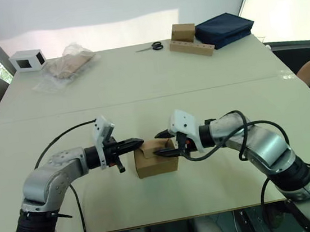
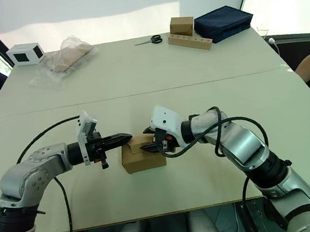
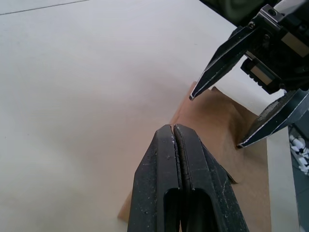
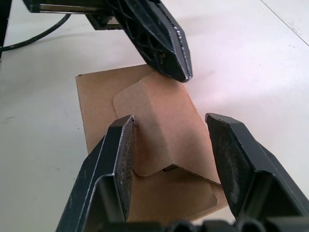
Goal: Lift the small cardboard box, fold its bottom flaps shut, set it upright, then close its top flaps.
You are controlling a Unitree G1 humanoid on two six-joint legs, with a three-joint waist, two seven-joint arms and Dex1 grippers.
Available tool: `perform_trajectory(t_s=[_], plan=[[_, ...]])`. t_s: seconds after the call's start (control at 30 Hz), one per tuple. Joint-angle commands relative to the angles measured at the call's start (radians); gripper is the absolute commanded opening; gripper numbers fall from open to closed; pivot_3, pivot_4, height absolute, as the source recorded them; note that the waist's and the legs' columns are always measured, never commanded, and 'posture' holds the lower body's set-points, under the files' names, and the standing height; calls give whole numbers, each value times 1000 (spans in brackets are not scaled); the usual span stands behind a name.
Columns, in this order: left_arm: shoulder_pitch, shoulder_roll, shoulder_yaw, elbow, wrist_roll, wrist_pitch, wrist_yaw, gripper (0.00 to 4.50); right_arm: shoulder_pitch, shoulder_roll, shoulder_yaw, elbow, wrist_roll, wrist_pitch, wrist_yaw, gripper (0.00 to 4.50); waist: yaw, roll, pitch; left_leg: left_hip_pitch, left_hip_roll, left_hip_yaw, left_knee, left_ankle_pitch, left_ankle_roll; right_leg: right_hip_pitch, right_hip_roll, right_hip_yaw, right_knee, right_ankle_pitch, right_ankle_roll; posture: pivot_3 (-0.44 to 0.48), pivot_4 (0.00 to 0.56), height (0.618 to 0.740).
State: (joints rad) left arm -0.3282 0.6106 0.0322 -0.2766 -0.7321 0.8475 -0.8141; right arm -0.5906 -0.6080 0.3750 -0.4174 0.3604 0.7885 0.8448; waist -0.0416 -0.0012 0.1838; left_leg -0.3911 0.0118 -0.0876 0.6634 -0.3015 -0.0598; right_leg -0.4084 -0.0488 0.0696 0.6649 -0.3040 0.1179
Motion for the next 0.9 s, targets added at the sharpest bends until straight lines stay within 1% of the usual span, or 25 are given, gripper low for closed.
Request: perform_trajectory(t_s=[0.03,0.2,0.33,0.47,0.9], plan=[[-15,5,29,-10,-12,-4,0,0,4,2,-29,-37,21,-6,18,2389,0,0,0,0,0,0,0,0,0,0,0,0,0,0,0,0,150,740],[16,41,-16,-14,43,-42,-35,0,2,11,-48,-47,45,1,23,2389,-1,0,0,0,0,0,0,0,0,0,0,0,0,0,0,0,150,740],[26,43,-24,-5,58,-60,-50,0,1,12,-60,-52,52,3,23,2389,1,0,0,0,0,0,0,0,0,0,0,0,0,0,0,0,150,740],[23,34,-28,-5,60,-64,-52,0,5,-12,-19,-36,-14,-33,15,2389,0,0,0,0,0,0,0,0,0,0,0,0,0,0,0,0,150,740],[29,11,-10,-21,36,-39,-37,0,-2,-4,34,19,-143,-125,0,2389,0,0,0,0,0,0,0,0,0,0,0,0,0,0,0,0,150,740]])
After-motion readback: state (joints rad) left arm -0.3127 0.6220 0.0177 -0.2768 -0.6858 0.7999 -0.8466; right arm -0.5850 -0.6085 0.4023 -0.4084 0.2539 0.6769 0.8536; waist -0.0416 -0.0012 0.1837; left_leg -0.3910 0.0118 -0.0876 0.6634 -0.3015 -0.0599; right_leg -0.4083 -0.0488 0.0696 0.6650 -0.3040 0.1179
